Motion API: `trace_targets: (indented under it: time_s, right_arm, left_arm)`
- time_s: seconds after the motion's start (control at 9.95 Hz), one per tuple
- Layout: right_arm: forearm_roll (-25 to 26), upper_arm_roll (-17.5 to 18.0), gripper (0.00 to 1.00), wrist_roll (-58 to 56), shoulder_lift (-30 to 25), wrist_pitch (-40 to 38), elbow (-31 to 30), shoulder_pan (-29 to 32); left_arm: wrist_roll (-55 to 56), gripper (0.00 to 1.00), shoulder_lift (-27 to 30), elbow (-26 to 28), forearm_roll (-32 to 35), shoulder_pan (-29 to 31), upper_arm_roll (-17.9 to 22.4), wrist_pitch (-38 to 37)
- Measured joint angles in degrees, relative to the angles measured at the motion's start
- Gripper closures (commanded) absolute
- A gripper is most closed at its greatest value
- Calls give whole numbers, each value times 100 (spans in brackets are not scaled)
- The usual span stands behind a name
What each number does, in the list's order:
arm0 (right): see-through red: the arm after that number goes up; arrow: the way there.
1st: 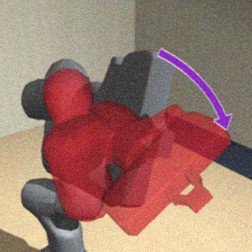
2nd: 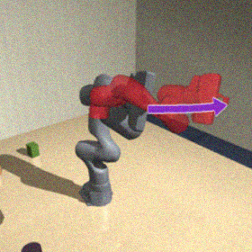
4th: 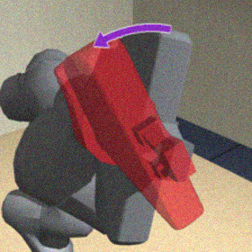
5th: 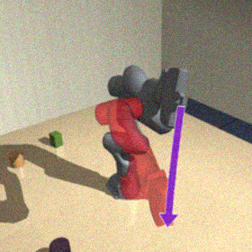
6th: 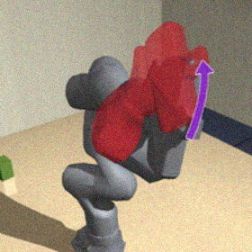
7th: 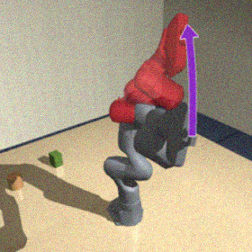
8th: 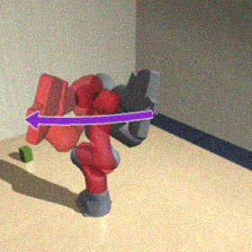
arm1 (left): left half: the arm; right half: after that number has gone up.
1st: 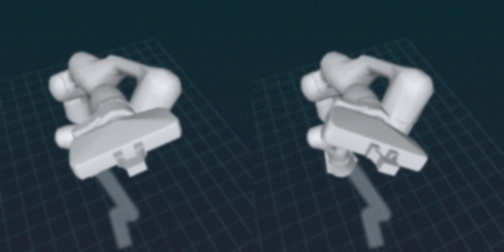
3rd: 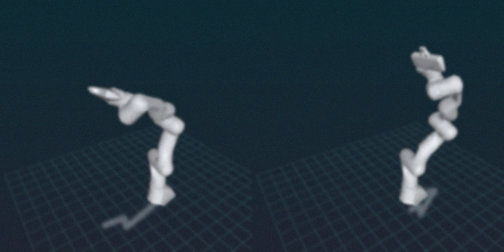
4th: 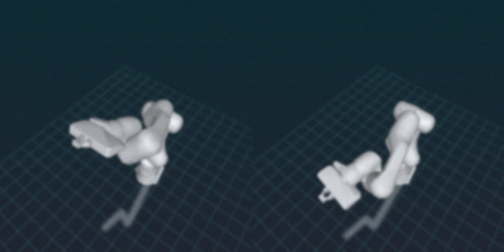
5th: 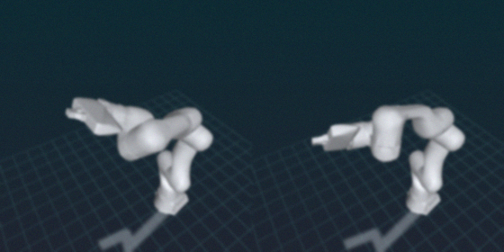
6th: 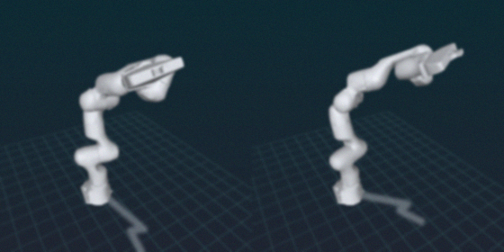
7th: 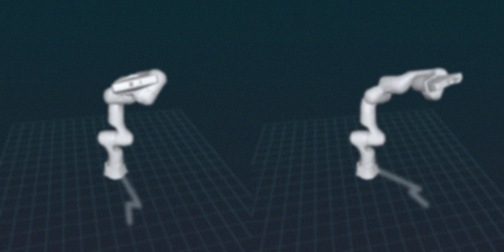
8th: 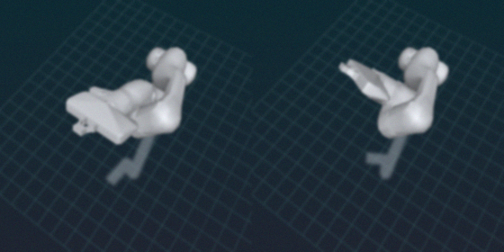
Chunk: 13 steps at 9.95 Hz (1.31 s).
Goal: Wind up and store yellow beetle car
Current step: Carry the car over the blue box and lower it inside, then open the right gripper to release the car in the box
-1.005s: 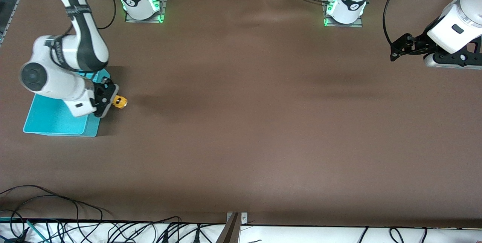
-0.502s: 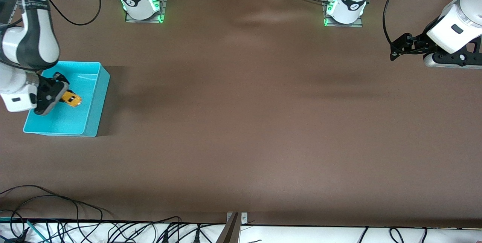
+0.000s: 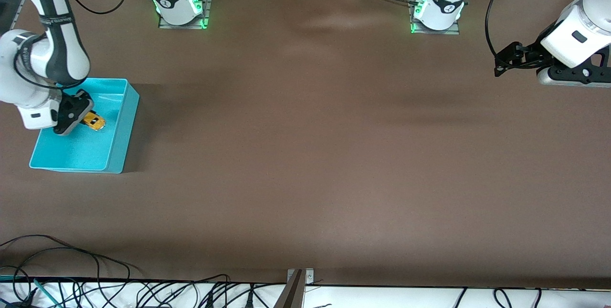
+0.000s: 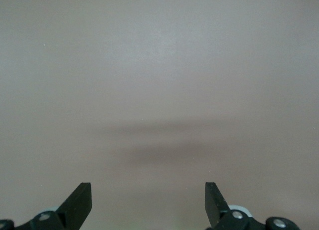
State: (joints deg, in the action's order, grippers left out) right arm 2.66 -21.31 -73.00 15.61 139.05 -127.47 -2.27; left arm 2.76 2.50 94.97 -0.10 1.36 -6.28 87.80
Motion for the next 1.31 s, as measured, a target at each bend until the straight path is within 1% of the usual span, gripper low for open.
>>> trace_targets:
  time_s: [0.2,0.5,0.7,0.9,1.0,1.11,1.31]
  right_arm:
    - [0,-27,100,-1,195,236,-100,108]
    - [-9,-44,100,-2,488,386,-98,244]
    - [-52,-43,100,-2,585,428,-97,260]
    - [-63,-42,56,-2,595,433,-82,260]
    - [-63,-38,48,-2,595,444,-54,259]
    - [-66,-23,45,0,595,448,-5,258]
    - [-74,6,34,47,593,445,140,234]
  left_arm:
    - [0,0,0,0,0,0,0,-1]
    - [2,0,0,0,0,0,0,-1]
    - [2,0,0,0,0,0,0,-1]
    - [3,0,0,0,0,1,0,-5]
    - [3,0,0,0,0,1,0,-5]
    - [3,0,0,0,0,1,0,-5]
    - [9,0,0,-3,0,-3,-7,-5]
